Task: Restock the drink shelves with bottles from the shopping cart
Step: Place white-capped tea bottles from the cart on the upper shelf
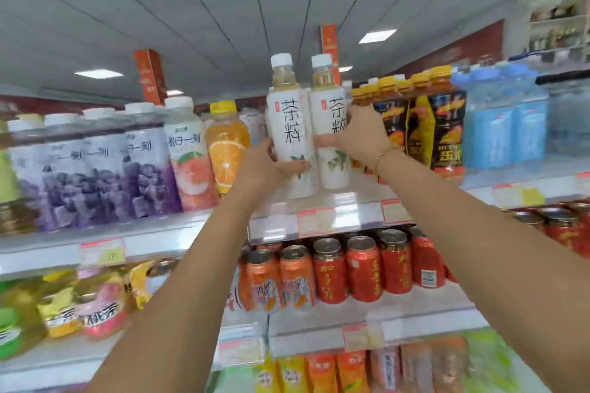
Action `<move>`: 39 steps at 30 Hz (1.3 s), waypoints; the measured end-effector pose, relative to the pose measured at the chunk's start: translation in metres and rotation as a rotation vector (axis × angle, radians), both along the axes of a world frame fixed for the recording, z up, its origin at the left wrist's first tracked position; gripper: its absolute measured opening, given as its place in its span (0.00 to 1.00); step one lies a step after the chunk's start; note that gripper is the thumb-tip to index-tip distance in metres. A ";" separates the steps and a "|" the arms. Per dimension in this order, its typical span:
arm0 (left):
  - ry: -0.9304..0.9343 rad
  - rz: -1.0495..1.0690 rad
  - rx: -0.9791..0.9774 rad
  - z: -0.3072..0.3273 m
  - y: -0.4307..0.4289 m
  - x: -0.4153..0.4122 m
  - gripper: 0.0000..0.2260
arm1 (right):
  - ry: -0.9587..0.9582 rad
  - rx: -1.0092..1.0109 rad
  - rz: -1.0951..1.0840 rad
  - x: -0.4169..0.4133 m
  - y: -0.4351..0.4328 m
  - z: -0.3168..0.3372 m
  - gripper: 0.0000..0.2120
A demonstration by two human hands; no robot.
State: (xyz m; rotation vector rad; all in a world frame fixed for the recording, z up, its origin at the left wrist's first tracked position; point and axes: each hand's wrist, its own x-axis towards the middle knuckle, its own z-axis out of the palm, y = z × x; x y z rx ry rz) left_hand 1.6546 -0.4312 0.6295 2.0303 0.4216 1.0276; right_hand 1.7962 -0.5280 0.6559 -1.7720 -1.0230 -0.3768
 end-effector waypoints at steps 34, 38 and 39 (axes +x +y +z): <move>-0.028 0.048 -0.033 -0.017 0.027 0.030 0.23 | 0.160 -0.396 -0.025 0.073 0.103 -0.017 0.20; -0.004 0.028 -0.074 -0.024 0.025 0.039 0.28 | 0.050 -0.473 -0.043 0.067 0.095 -0.011 0.14; 0.006 0.023 -0.075 -0.023 0.025 0.041 0.27 | 0.009 -0.459 -0.056 0.064 0.084 -0.004 0.11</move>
